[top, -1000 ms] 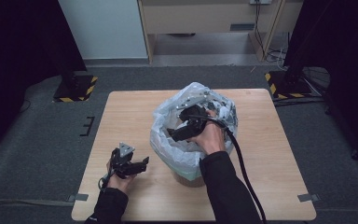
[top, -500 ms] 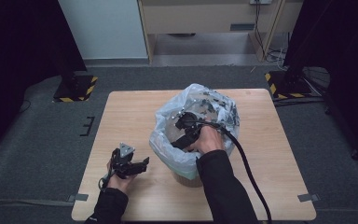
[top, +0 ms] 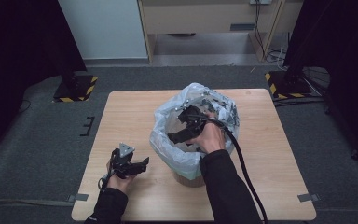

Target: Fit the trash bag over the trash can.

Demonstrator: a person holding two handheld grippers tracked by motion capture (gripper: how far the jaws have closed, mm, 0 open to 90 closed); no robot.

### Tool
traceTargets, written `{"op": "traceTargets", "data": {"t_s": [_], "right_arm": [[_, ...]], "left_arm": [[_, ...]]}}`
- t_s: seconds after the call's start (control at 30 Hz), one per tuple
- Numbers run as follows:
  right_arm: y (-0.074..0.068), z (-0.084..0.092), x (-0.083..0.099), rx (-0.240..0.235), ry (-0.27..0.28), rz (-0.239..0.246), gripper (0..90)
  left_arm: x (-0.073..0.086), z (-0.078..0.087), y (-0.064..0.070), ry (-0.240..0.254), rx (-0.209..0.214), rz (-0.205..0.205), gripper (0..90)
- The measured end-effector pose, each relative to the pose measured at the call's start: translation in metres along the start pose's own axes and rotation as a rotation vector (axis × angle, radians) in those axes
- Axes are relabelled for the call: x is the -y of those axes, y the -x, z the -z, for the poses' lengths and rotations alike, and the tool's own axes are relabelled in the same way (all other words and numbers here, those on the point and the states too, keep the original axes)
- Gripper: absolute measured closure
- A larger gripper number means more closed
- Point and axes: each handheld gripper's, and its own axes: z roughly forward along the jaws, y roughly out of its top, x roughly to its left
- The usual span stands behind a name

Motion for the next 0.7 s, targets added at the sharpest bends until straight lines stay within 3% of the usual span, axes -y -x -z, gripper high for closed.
{"op": "traceTargets", "data": {"t_s": [0.37, 0.5, 0.6, 0.7], "right_arm": [[-0.012, 0.022, -0.012, 0.081, 0.144, 0.066, 12.3], [-0.01, 0.03, -0.014, 0.119, 0.199, 0.062, 12.3], [-0.01, 0.034, -0.014, 0.121, 0.202, 0.078, 12.2], [-0.01, 0.039, -0.015, 0.134, 0.246, 0.064, 12.3]], "left_arm": [[0.0, 0.001, -0.001, 0.007, 0.003, 0.006, 22.8], [0.0, 0.001, -0.001, 0.007, 0.004, 0.006, 22.8], [0.0, 0.001, -0.001, 0.006, 0.004, 0.006, 22.7], [0.0, 0.001, -0.001, 0.007, 0.003, 0.006, 22.8]]}}
